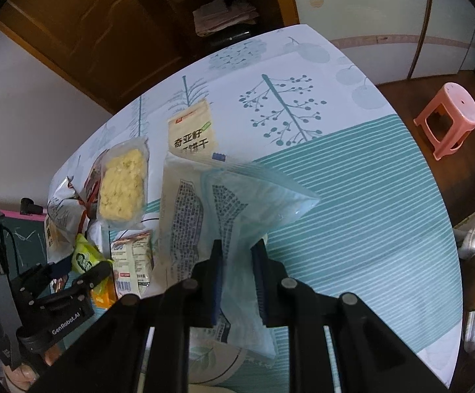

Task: Organize snacks
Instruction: 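Grasp the green pack with left tool while right tool grasps the large clear bag, then carry the green pack and clear bag over the white tray and release both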

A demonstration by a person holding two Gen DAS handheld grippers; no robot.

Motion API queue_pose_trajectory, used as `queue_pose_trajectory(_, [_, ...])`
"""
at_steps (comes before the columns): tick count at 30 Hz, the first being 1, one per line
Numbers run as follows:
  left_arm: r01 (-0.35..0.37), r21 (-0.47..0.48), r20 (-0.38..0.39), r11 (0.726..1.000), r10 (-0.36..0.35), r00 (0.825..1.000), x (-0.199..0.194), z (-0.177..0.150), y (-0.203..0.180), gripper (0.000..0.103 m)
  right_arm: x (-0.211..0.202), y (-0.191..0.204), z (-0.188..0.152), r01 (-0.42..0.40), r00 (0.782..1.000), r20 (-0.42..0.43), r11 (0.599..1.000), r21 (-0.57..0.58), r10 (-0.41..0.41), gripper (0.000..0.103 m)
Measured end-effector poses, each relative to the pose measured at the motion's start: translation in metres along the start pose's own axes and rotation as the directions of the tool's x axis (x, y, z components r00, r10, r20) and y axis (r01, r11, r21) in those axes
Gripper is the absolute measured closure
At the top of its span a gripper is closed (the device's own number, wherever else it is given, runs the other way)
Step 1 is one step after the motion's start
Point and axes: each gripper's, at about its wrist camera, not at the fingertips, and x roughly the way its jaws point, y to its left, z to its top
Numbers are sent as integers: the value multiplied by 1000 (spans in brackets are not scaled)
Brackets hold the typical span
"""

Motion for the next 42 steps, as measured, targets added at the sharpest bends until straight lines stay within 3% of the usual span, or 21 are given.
queue_pose_trajectory(9, [27,-2,127,1000,-27,991,-68,-10,-1,49,-38,23,-7,-32,997,63,997,-66,36,86])
queue_pose_trajectory(15, [58,9,230,998,-59,971,-136,-29,4,49,-103,51,-22,-62,982,170,987,-146,86,86])
queue_pose_trajectory(25, [48,-19,379,999,-37,925,-241,-108,21,49,-212,82,-82,-111,917,340,953,-284,208,86])
queue_pose_trajectory(31, [75,-48,441,996,-46,897,-282,-165,31,49,-248,85,-132,-129,880,396,934,-332,262,86])
queue_pose_trajectory(34, [77,-70,463,995,-36,885,-294,-194,31,49,-254,83,-157,-143,871,401,928,-344,283,86])
queue_pose_trajectory(42, [94,-93,481,991,-38,876,-297,-248,19,49,-251,78,-206,-134,881,382,921,-366,280,86])
